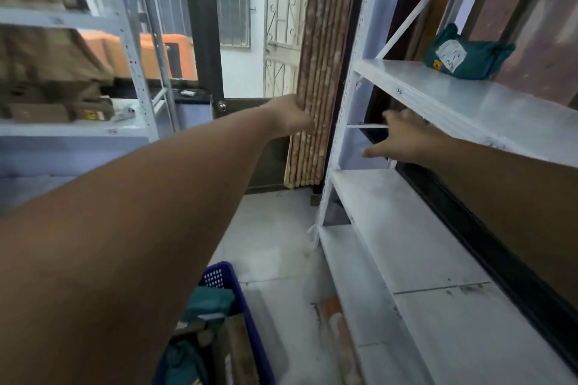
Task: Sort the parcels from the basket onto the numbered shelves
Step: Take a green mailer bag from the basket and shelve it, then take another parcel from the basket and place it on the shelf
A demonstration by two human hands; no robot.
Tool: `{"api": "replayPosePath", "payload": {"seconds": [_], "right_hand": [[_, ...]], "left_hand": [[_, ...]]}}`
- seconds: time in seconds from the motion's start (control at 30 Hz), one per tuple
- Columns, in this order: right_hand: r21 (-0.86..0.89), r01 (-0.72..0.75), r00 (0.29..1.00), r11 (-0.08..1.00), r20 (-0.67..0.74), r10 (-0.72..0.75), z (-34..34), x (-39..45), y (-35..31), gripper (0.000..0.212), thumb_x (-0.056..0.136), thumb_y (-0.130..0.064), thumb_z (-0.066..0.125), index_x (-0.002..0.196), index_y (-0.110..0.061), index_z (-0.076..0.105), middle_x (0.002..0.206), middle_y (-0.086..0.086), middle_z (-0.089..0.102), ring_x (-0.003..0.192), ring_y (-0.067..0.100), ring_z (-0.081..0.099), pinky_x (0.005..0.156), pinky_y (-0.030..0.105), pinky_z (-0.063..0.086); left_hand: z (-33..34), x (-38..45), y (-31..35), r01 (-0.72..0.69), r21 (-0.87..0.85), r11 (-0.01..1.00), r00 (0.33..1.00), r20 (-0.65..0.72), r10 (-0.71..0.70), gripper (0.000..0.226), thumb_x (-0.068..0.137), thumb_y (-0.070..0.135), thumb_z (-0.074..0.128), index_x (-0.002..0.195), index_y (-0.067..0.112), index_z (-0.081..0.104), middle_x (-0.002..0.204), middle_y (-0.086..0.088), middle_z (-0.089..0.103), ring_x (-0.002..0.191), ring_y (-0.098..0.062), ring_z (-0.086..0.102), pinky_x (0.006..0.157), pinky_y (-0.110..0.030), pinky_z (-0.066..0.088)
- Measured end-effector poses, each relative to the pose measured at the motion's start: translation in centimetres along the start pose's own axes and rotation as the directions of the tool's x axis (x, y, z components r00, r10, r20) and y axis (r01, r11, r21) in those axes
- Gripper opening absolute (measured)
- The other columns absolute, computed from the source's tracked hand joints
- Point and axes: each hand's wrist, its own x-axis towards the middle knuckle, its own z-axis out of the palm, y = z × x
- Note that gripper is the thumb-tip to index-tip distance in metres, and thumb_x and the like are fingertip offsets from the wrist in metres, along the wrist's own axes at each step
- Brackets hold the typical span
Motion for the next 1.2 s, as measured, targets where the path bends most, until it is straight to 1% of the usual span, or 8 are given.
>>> {"api": "replayPosePath", "payload": {"seconds": [0.07, 0.17, 0.3, 0.47, 0.6, 0.77, 0.9, 1.2], "right_hand": [[-0.055, 0.042, 0.999, 0.998, 0.015, -0.042, 1.7, 0.2, -1.5, 0.117, 0.069, -0.077, 0.073, 0.156, -0.014, 0.028, 0.153, 0.021, 0.034, 0.141, 0.041, 0.034, 0.112, 0.057, 0.037], [-0.072, 0.086, 0.994, 0.994, 0.074, -0.08, 5.7, 0.3, -4.8, 0.113, 0.071, -0.075, 0.074, 0.156, -0.015, 0.027, 0.157, 0.02, 0.03, 0.145, 0.042, 0.028, 0.115, 0.058, 0.032], [-0.053, 0.137, 0.979, 0.989, 0.158, -0.127, 11.8, 0.0, -10.1, 0.104, 0.075, -0.066, 0.077, 0.153, -0.018, 0.029, 0.155, 0.019, 0.031, 0.144, 0.042, 0.029, 0.115, 0.057, 0.031], [-0.023, 0.177, 0.949, 0.984, 0.269, -0.164, 20.4, 0.1, -15.9, 0.104, 0.07, -0.073, 0.074, 0.149, -0.02, 0.033, 0.154, 0.017, 0.035, 0.141, 0.043, 0.034, 0.114, 0.058, 0.036], [-0.018, 0.18, 0.916, 0.984, 0.367, -0.161, 27.8, -0.9, -18.9, 0.108, 0.073, -0.069, 0.075, 0.156, -0.02, 0.025, 0.161, 0.015, 0.027, 0.147, 0.042, 0.027, 0.116, 0.057, 0.03], [-0.021, 0.188, 0.878, 0.982, 0.451, -0.158, 37.5, -1.9, -20.0, 0.109, 0.068, -0.075, 0.071, 0.153, -0.02, 0.03, 0.152, 0.016, 0.037, 0.141, 0.038, 0.034, 0.115, 0.054, 0.034], [-0.026, 0.162, 0.836, 0.987, 0.535, -0.123, 44.6, -2.6, -19.9, 0.104, 0.076, -0.068, 0.073, 0.155, -0.019, 0.025, 0.156, 0.014, 0.032, 0.146, 0.037, 0.026, 0.118, 0.052, 0.026], [-0.066, 0.31, 0.738, 0.948, 0.645, -0.196, 60.3, -1.1, -20.3, 0.117, 0.078, -0.065, 0.072, 0.162, -0.018, 0.006, 0.166, 0.016, 0.015, 0.155, 0.041, 0.005, 0.125, 0.056, 0.013]], "left_hand": [[0.3, -0.4, -3.2, 0.058, 0.019, 0.998, 0.998, 0.016, -0.058, 0.051, 0.094, 0.023, 0.07, 0.141, 0.012, 0.055, 0.126, -0.008, 0.058, 0.117, -0.027, 0.056, 0.096, -0.036, 0.047], [1.1, -0.6, -9.4, 0.189, 0.024, 0.982, 0.982, 0.017, -0.189, 0.067, 0.088, 0.03, 0.075, 0.148, 0.015, 0.049, 0.143, -0.011, 0.056, 0.128, -0.032, 0.056, 0.108, -0.049, 0.05], [1.8, -1.0, -16.7, 0.283, 0.04, 0.958, 0.957, 0.054, -0.285, 0.063, 0.088, 0.03, 0.074, 0.144, 0.017, 0.049, 0.14, -0.011, 0.056, 0.121, -0.031, 0.057, 0.103, -0.048, 0.054], [3.9, -0.9, -25.6, 0.383, 0.062, 0.921, 0.914, 0.118, -0.388, 0.068, 0.086, 0.036, 0.075, 0.146, 0.017, 0.048, 0.143, -0.012, 0.055, 0.125, -0.033, 0.057, 0.1, -0.045, 0.052], [7.4, -1.1, -32.1, 0.466, 0.078, 0.881, 0.864, 0.175, -0.473, 0.075, 0.084, 0.036, 0.075, 0.151, 0.015, 0.047, 0.15, -0.014, 0.051, 0.134, -0.036, 0.051, 0.113, -0.05, 0.046], [13.9, -0.8, -40.5, 0.529, 0.134, 0.838, 0.806, 0.23, -0.546, 0.078, 0.084, 0.037, 0.075, 0.153, 0.018, 0.044, 0.148, -0.015, 0.051, 0.132, -0.039, 0.05, 0.11, -0.048, 0.047], [18.6, -0.7, -46.4, 0.55, 0.195, 0.812, 0.769, 0.263, -0.583, 0.073, 0.084, 0.037, 0.072, 0.15, 0.02, 0.045, 0.139, -0.012, 0.053, 0.126, -0.038, 0.051, 0.1, -0.043, 0.048], [29.5, -3.8, -59.7, 0.626, 0.224, 0.747, 0.676, 0.321, -0.663, 0.083, 0.088, 0.041, 0.067, 0.16, 0.022, 0.031, 0.154, -0.014, 0.039, 0.142, -0.043, 0.035, 0.113, -0.055, 0.042]]}}
